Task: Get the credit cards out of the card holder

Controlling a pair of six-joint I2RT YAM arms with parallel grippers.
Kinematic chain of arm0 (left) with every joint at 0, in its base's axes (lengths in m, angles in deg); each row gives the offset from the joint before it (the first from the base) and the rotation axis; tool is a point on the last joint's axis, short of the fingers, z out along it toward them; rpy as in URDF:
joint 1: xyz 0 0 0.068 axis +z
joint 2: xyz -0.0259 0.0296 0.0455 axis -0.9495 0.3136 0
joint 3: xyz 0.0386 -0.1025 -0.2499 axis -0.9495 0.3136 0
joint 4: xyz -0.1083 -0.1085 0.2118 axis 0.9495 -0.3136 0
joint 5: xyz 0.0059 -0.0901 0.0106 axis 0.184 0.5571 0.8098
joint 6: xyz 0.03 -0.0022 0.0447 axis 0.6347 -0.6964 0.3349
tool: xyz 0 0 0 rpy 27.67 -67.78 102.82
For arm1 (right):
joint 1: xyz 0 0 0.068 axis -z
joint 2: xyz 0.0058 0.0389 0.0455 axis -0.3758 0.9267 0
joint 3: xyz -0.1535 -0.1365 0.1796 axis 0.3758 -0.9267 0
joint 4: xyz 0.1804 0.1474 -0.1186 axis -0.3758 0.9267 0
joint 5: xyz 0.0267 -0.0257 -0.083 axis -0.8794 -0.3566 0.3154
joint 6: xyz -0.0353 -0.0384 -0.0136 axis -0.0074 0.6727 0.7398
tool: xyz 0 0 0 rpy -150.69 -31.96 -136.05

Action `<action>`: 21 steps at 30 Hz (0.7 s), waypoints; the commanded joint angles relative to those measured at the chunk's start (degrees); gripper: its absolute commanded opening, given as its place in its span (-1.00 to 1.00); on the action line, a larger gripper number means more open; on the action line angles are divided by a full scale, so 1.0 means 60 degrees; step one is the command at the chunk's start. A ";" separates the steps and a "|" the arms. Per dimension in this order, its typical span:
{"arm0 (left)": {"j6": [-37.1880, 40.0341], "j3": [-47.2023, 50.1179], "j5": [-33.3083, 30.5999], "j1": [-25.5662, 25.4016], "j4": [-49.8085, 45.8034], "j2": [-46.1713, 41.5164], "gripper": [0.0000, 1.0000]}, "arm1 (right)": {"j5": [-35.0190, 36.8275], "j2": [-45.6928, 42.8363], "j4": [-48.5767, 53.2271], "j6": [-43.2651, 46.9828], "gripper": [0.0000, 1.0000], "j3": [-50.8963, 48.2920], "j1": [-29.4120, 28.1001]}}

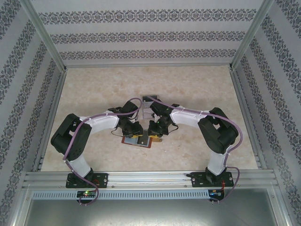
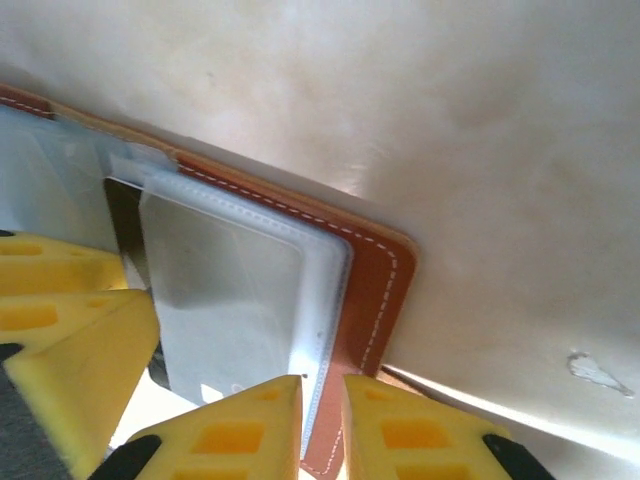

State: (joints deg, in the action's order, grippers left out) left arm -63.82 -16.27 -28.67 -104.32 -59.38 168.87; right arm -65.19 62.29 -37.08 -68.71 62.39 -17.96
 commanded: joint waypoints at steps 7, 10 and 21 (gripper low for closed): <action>-0.0073 0.0128 0.0032 -0.0042 0.0083 0.0007 -0.46 | -0.0299 0.0269 -0.0415 -0.0136 -0.66 0.0061 -0.0194; -0.0089 0.0143 0.0044 -0.0031 0.0119 0.0007 -0.46 | -0.0354 0.0430 -0.0538 -0.0164 -0.66 0.0023 -0.0192; -0.0183 0.0247 0.0104 -0.0017 0.0368 -0.0197 -0.54 | -0.0380 0.0825 -0.0619 -0.0171 -0.66 -0.0095 -0.0200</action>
State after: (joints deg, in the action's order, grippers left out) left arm -64.06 -15.77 -28.70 -104.32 -58.90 168.84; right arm -67.85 64.84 -40.78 -69.19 62.39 -18.57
